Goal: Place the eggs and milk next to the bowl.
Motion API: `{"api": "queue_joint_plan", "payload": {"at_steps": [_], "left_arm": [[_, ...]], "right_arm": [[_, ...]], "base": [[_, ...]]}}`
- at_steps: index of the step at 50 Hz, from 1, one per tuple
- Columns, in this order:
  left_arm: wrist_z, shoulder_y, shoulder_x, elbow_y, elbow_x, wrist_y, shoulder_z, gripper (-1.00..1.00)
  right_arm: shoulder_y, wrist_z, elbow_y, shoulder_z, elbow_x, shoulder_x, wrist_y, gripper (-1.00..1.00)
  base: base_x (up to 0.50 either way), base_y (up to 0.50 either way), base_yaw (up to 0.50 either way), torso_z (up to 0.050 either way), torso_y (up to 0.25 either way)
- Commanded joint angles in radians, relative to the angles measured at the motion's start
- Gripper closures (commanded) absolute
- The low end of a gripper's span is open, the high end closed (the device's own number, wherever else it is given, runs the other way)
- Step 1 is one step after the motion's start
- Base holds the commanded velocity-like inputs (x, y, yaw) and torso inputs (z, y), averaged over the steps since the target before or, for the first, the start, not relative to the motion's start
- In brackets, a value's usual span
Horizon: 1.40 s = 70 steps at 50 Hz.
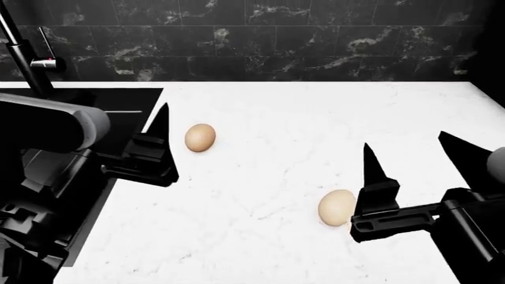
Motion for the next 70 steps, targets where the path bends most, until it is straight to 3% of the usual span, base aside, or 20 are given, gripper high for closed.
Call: {"api": "queue_joint_plan", "payload": {"at_steps": [1,11,18,53,70], "left_arm": [[0.018,0.007,0.002,-0.004,0.017,0.002,0.008,-1.00],[0.033,0.011,0.006,-0.011,0.040,0.006,0.016,-1.00],[0.031,0.008,0.007,-0.013,0.044,0.006,0.024,-1.00],[0.087,0.044,0.012,-0.024,0.107,0.029,0.036,-1.00],[0.090,0.037,0.014,-0.033,0.126,0.031,0.055,-1.00]], "right_arm": [[-0.116,-0.160,0.010,0.182,0.161,0.132,0.001,-1.00],[-0.378,-0.288,0.068,0.540,0.275,0.153,0.201,-1.00],[-0.441,-0.326,0.100,0.610,0.277,0.106,0.282,-1.00],[-0.264,-0.420,0.226,0.237,0.058,0.034,0.371,-1.00],[-0.300,-0.549,0.239,0.242,-0.126,-0.095,0.463,-1.00]], "base": [[0.00,0.00,0.00,0.000,0.000],[0.00,0.00,0.00,0.000,0.000],[0.00,0.00,0.00,0.000,0.000],[0.00,0.00,0.00,0.000,0.000],[0.00,0.00,0.00,0.000,0.000]]}}
